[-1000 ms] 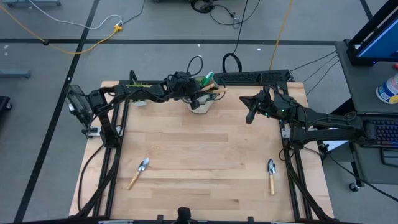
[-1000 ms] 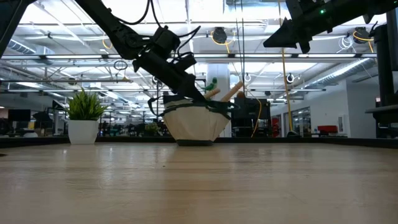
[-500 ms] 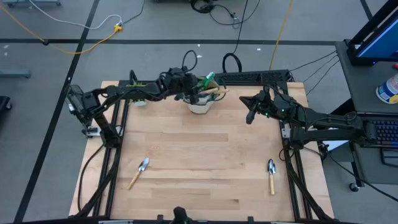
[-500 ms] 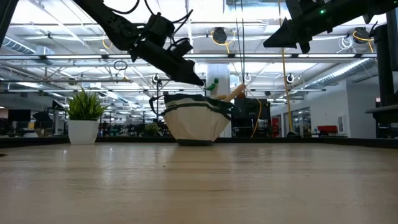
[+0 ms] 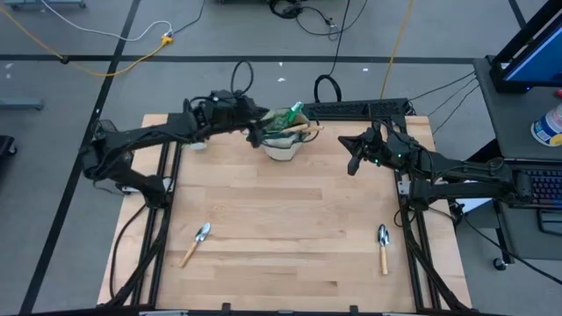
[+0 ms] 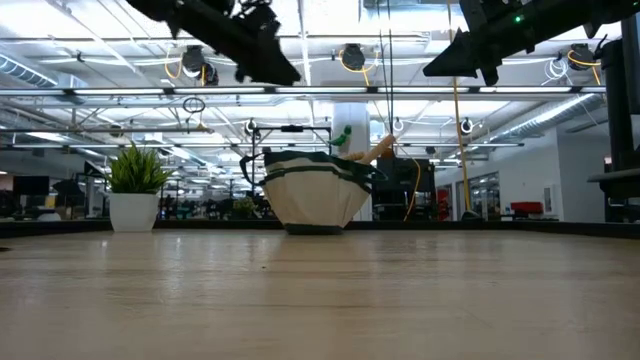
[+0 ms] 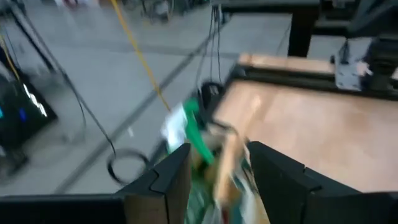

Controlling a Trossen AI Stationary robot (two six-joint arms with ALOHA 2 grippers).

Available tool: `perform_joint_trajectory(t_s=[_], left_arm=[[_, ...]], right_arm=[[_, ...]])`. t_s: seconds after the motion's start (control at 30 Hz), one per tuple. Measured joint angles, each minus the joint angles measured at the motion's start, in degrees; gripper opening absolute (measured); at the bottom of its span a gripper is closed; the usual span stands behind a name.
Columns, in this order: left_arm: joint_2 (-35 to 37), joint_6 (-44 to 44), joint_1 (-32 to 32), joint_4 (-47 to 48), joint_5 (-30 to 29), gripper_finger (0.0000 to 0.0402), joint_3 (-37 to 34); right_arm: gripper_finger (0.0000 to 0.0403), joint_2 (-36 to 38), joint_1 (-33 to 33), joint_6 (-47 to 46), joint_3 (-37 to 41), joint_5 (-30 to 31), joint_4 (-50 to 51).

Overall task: Pick & Place Garden tools in Gardening bag
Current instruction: Put the brown trowel into the green gardening bag

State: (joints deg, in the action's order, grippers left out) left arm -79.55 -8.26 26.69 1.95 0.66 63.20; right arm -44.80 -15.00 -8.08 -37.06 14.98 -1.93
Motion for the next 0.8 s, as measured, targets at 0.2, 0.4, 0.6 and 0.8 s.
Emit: perform_joint_trajectory(t_s=[0.2, 0.4, 0.6, 0.8], left_arm=[[7.27, 9.41, -4.09, 19.57, -5.82, 0.0170, 0.00], [11.23, 18.91, -10.37, 34.92, -9.98, 0.0170, 0.00], [12.67, 30.49, -17.08, 45.16, -10.13, 0.0170, 0.00], [12.81, 43.90, -23.84, 55.28, -6.13, 0.0170, -0.02]], right_arm=[[0.0000, 0.00, -0.01, 1.76, 0.00, -0.02, 0.00], [0.0000, 0.00, -0.02, 1.93, 0.00, -0.02, -0.02], [0.0000, 0.00, 0.00, 1.93, 0.00, -0.04, 0.00], [0.0000, -0.02, -0.02, 1.93, 0.00, -0.04, 0.00]])
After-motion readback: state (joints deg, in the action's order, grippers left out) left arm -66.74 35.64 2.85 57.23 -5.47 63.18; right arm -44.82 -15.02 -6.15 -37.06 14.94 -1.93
